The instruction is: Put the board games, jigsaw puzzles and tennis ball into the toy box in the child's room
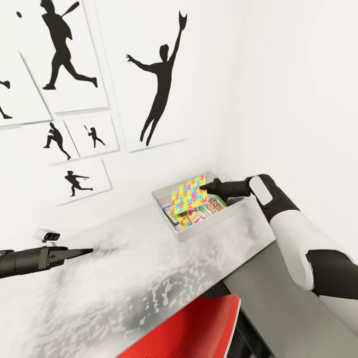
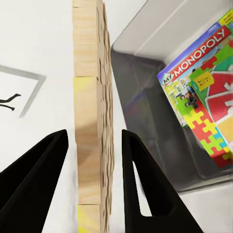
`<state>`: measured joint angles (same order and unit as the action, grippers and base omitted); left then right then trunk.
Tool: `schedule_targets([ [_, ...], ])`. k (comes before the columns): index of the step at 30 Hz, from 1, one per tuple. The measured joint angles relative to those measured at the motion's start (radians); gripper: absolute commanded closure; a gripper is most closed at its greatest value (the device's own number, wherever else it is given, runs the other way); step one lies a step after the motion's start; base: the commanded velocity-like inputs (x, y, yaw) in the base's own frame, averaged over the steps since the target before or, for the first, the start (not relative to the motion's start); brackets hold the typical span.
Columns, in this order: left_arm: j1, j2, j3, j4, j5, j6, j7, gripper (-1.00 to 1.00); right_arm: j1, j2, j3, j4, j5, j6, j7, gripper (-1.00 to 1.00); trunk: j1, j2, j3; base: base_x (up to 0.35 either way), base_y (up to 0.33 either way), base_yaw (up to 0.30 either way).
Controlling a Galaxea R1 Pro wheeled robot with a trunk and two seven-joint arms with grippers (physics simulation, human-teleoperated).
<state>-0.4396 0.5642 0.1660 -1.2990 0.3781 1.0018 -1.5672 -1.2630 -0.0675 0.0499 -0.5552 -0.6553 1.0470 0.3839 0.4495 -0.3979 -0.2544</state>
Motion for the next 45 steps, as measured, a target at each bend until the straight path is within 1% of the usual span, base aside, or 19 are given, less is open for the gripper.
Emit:
schedule_targets([
  [11,0.000,0.000,0.000,0.000,0.000,0.000,0.000,-1.00,-0.012,-0.002,0.000,0.000,-0.001,0.000,0.000,1.00,0.000,0.000,-0.018,0.000,0.000,0.000],
  [18,0.000,0.000,0.000,0.000,0.000,0.000,0.000,-1.00,-0.015,0.003,0.000,-0.001,0.000,0.000,0.000,1.00,0.000,0.000,-0.030,0.000,0.000,0.000],
  [26,0.000,0.000,0.000,0.000,0.002,0.000,0.000,-1.00,-0.015,-0.004,0.000,-0.002,0.000,0.000,0.000,1.00,0.000,0.000,-0.043,0.000,0.000,0.000],
  [34,0.000,0.000,0.000,0.000,0.002,0.000,0.000,-1.00,-0.029,-0.006,0.000,-0.001,0.000,0.000,0.000,1.00,0.000,0.000,-0.056,0.000,0.000,0.000],
  [45,0.000,0.000,0.000,0.000,0.003,0.000,0.000,-1.00,-0.031,-0.007,0.000,-0.001,0.000,0.000,0.000,1.00,0.000,0.000,-0.059,0.000,0.000,0.000],
])
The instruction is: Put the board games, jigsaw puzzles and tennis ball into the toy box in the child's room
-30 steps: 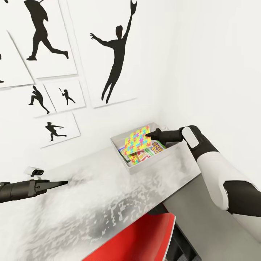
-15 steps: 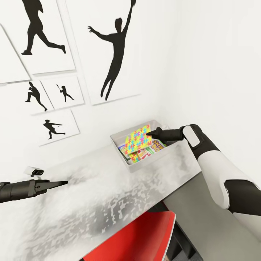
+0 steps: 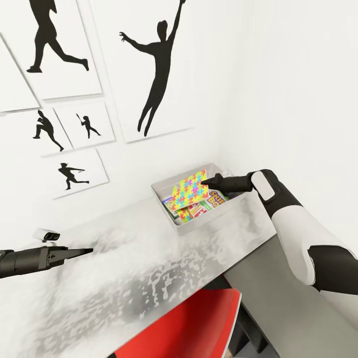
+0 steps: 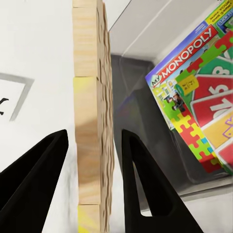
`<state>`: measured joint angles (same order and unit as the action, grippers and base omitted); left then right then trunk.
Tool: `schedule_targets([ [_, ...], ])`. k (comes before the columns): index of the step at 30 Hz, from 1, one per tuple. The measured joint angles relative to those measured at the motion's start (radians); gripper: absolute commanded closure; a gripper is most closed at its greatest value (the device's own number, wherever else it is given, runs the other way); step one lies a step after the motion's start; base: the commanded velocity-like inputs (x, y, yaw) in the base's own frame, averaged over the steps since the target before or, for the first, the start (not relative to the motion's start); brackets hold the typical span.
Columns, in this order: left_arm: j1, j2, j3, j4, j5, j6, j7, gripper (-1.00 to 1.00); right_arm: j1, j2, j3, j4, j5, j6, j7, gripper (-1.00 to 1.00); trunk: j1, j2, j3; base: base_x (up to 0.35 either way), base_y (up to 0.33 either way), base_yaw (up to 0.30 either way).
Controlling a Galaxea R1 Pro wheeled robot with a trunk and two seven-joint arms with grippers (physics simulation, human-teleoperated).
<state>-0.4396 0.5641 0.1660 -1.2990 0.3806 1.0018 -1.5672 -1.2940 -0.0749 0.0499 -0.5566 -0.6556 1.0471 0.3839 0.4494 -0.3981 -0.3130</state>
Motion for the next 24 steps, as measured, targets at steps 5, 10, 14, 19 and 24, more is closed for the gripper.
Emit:
schedule_targets([
  [5,0.000,0.000,0.000,0.000,0.000,0.000,0.000,-1.00,-0.001,-0.001,0.001,0.001,0.002,0.000,0.000,1.00,0.000,0.000,0.000,0.000,0.000,0.000],
  [10,0.000,0.000,0.000,0.000,0.000,0.000,0.000,-1.00,-0.002,-0.001,0.001,0.001,0.002,0.000,0.000,1.00,0.000,0.000,0.000,0.000,0.000,0.000],
  [14,0.000,0.000,0.000,0.000,0.000,0.000,0.000,-1.00,-0.006,-0.001,0.000,0.001,0.002,0.000,0.001,-1.00,0.000,0.000,0.000,0.000,0.000,0.000],
  [19,0.000,-0.001,0.000,0.000,0.000,0.000,0.000,-1.00,-0.007,-0.001,0.001,0.001,0.002,0.000,-0.002,-1.00,0.000,0.000,0.000,0.000,0.000,0.000],
  [24,0.000,-0.001,0.000,0.000,0.000,0.000,0.000,-1.00,-0.008,-0.002,0.000,0.001,0.002,0.000,-0.002,-1.00,0.000,0.000,0.000,0.000,0.000,0.000],
])
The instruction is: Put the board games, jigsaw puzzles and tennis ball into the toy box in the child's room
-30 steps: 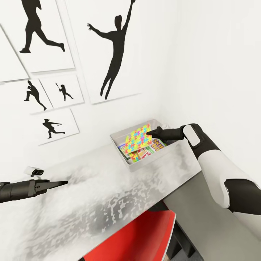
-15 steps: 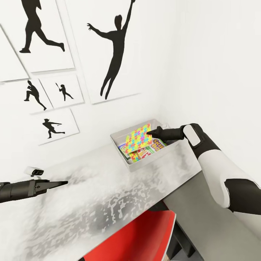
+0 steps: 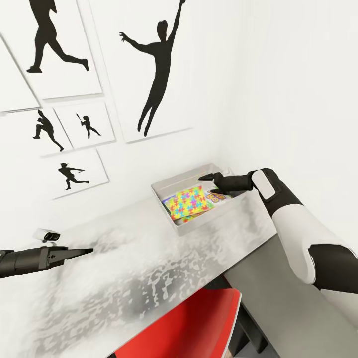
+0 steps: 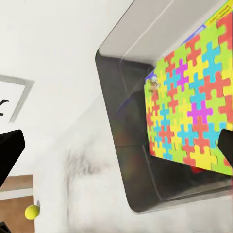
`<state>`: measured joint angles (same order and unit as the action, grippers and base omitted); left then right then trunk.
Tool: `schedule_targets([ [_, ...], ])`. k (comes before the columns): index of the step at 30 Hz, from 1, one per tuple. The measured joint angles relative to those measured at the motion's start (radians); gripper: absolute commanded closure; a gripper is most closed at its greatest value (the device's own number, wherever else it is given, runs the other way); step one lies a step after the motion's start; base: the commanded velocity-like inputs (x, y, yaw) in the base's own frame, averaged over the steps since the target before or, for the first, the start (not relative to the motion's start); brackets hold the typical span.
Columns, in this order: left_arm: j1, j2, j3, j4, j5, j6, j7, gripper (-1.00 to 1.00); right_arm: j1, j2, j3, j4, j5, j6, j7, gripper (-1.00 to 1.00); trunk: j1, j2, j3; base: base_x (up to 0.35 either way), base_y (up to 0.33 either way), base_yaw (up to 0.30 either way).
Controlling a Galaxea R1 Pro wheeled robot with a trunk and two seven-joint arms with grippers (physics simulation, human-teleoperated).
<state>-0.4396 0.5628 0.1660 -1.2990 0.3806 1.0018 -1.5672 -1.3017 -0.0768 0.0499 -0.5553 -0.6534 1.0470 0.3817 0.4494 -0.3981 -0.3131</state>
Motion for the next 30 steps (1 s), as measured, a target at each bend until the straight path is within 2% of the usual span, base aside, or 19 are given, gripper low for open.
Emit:
schedule_targets([
  [24,0.000,0.001,0.000,0.000,-0.003,0.000,0.000,-1.00,0.001,-0.005,-0.003,-0.005,-0.003,0.000,0.005,-1.00,0.000,0.000,0.000,0.000,0.000,0.000],
  [30,0.000,0.001,0.000,0.000,-0.003,-0.001,0.000,-1.00,0.008,-0.004,-0.005,-0.061,-0.005,0.000,-0.005,-1.00,0.000,0.000,0.000,-0.003,0.000,0.000],
])
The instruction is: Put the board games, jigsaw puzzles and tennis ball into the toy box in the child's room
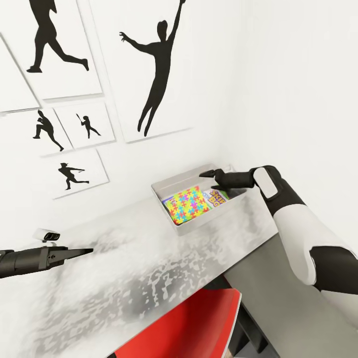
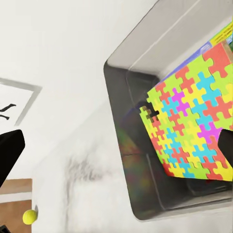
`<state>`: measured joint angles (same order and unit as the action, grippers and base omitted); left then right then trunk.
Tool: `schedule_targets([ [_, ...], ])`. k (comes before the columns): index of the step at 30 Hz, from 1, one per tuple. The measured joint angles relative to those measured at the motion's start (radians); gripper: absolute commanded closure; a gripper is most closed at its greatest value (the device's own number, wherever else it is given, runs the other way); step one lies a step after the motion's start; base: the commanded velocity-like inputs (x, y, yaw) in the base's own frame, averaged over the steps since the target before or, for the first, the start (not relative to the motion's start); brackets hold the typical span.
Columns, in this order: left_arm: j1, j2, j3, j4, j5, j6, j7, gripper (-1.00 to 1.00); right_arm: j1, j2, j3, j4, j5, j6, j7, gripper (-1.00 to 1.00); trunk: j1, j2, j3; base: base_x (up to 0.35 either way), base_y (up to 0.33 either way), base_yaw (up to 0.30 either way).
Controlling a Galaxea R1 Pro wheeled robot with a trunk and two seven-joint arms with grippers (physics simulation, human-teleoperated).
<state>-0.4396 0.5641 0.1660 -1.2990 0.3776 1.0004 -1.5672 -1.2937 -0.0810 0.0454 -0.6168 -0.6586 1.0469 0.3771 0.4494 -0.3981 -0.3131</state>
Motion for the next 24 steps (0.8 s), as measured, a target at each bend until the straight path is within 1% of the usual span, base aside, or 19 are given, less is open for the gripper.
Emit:
schedule_targets([
  [5,0.000,0.000,0.000,0.000,0.000,-0.020,0.000,-1.00,0.002,-0.001,-0.005,-0.013,-0.006,0.000,0.002,-1.00,0.000,0.000,0.000,-0.109,0.000,0.000],
  [12,0.000,0.000,0.000,0.000,0.000,-0.025,0.000,-1.00,0.003,0.000,-0.007,-0.020,-0.007,0.000,0.001,-1.00,0.000,0.000,0.004,-0.248,0.000,0.027],
  [19,0.000,0.000,0.000,0.000,0.001,-0.026,0.000,-1.00,0.004,0.000,-0.007,-0.042,-0.007,0.000,-0.001,-1.00,0.000,0.000,0.005,-0.074,0.000,0.005],
  [24,0.000,0.000,0.000,0.000,0.000,-0.026,0.000,-1.00,0.005,0.000,-0.008,-0.045,-0.008,0.000,-0.004,-1.00,0.000,0.000,0.005,-0.240,0.000,0.014],
])
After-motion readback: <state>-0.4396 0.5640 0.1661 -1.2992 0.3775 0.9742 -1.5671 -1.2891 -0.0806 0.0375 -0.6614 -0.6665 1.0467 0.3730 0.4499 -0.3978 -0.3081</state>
